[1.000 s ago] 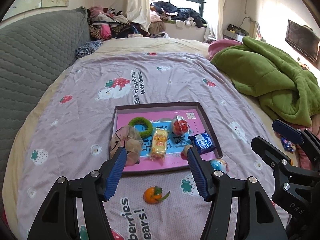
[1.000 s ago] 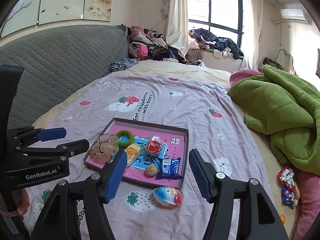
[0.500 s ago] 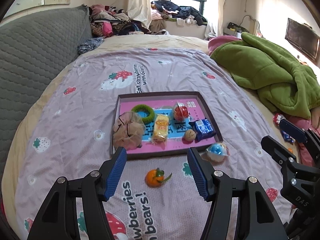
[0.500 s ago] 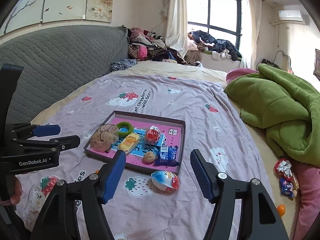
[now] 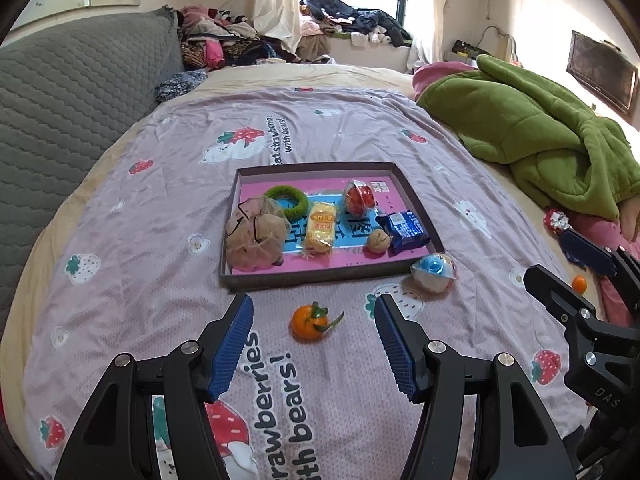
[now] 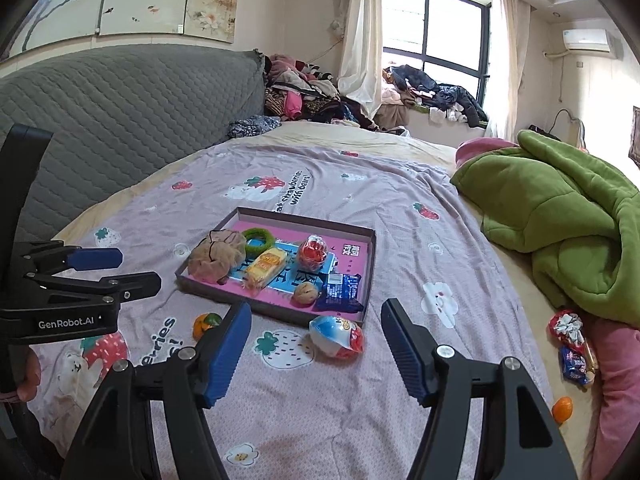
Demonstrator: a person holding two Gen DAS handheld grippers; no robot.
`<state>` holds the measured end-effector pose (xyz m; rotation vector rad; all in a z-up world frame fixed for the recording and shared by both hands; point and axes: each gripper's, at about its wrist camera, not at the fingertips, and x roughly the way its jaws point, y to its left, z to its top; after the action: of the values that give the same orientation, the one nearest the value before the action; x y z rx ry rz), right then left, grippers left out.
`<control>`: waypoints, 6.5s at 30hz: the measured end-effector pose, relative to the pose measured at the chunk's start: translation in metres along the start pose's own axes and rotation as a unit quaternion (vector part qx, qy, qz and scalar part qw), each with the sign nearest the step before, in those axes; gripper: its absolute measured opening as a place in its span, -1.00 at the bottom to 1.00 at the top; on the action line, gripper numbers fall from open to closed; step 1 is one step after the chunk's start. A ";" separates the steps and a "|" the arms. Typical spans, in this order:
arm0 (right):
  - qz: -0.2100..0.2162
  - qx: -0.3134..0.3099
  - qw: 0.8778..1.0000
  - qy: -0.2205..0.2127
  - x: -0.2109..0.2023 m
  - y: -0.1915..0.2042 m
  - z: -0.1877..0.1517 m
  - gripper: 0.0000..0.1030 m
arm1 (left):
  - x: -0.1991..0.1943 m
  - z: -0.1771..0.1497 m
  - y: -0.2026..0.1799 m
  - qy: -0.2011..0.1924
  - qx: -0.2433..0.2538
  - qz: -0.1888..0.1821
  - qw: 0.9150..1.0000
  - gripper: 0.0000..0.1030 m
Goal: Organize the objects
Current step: 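Withdraw both grippers up and back from the tray, then move the left gripper to the tangerine while the right gripper approaches the Kinder egg, then close the left gripper on the tangerine while the right gripper grasps the Kinder egg, then carry the tangerine over the tray with the left gripper while the right gripper carries the Kinder egg there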
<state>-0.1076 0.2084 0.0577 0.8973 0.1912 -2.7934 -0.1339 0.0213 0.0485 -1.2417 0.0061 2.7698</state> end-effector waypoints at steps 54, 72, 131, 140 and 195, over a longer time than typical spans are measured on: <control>0.006 -0.001 0.999 0.040 0.028 0.008 -0.054 0.30 | 0.050 -0.071 0.003 0.063 -0.002 -0.009 0.998 0.26; -0.006 -0.023 0.998 0.064 0.059 0.007 -0.063 0.30 | 0.078 -0.076 0.010 0.081 -0.009 -0.011 0.997 0.26; -0.066 -0.080 0.989 0.105 0.174 -0.002 -0.063 0.28 | 0.160 -0.050 0.025 0.094 -0.011 -0.020 0.995 0.26; -0.071 -0.073 0.988 0.114 0.183 -0.004 -0.065 0.17 | 0.167 -0.046 0.028 0.092 -0.023 -0.025 0.995 0.26; 0.004 0.021 0.995 0.095 0.108 0.026 -0.060 0.15 | 0.120 -0.052 0.032 0.057 -0.032 -0.024 0.998 -0.22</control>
<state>-0.1539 0.1783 -0.0553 1.1704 0.1569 -2.7122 -0.1775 -0.0013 -0.0775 -1.3955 -0.1014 2.6735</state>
